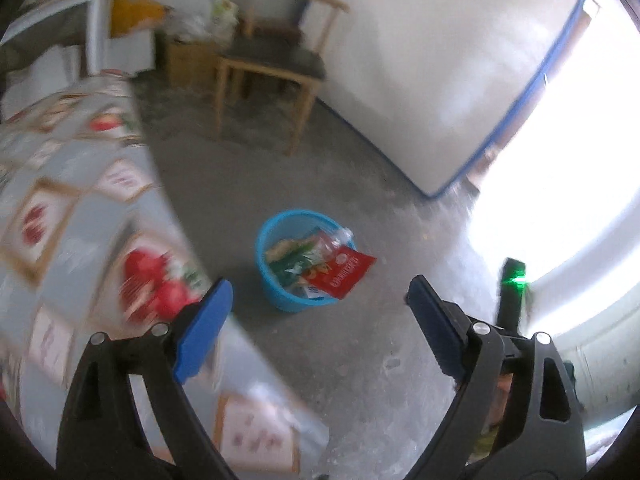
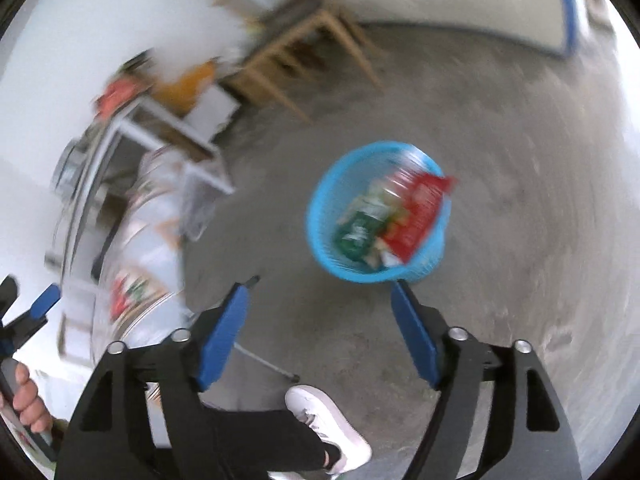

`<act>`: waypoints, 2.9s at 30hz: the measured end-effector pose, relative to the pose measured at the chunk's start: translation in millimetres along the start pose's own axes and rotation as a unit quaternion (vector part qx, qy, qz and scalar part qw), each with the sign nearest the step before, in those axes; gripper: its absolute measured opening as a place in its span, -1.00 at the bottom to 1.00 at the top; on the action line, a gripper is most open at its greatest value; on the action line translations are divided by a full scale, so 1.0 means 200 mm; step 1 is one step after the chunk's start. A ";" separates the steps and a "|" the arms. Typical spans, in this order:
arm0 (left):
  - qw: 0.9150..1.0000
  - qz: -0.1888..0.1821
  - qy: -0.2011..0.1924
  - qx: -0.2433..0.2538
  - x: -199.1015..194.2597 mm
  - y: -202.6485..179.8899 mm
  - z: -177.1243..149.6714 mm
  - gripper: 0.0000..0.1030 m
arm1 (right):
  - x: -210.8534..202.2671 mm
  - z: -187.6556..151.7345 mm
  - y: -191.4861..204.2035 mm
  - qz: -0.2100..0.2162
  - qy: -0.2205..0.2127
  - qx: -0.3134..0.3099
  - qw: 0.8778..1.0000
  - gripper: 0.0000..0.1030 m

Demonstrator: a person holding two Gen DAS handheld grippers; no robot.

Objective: Collect trash

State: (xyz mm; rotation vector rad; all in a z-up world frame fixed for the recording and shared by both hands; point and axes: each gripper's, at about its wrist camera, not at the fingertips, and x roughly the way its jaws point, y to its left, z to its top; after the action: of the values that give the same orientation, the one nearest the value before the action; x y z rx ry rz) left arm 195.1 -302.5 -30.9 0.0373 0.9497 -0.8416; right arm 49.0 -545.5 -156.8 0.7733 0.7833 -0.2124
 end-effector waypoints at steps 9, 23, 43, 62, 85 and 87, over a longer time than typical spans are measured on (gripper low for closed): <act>0.979 0.130 -0.139 -0.076 -0.46 0.08 -0.35 0.83 | -0.37 -0.17 0.74 -0.010 -0.110 -0.195 0.975 0.87; 0.939 0.292 -0.146 -0.113 -0.61 0.06 -0.73 0.83 | -0.55 -0.52 1.06 -0.097 -0.155 -0.259 0.948 0.88; 0.941 0.318 -0.069 -0.090 -0.56 0.03 -0.89 0.83 | -0.53 -0.73 0.88 -0.212 -0.111 -0.209 0.948 0.88; 0.948 0.306 -0.063 -0.057 -0.54 -0.03 -0.87 0.83 | -0.57 -0.69 0.80 -0.218 -0.121 -0.178 0.952 0.88; 0.946 0.312 -0.061 -0.067 -0.54 0.00 -0.86 0.83 | -0.56 -0.70 0.78 -0.225 -0.127 -0.172 0.951 0.87; 0.946 0.312 -0.061 -0.067 -0.54 0.00 -0.86 0.83 | -0.56 -0.70 0.78 -0.224 -0.127 -0.173 0.951 0.87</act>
State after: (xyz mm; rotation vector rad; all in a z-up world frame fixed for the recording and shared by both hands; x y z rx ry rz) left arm 42.3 -170.6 -55.8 0.1593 0.8071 -0.1895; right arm -38.7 -348.7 -55.8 0.2204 0.7153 -0.5567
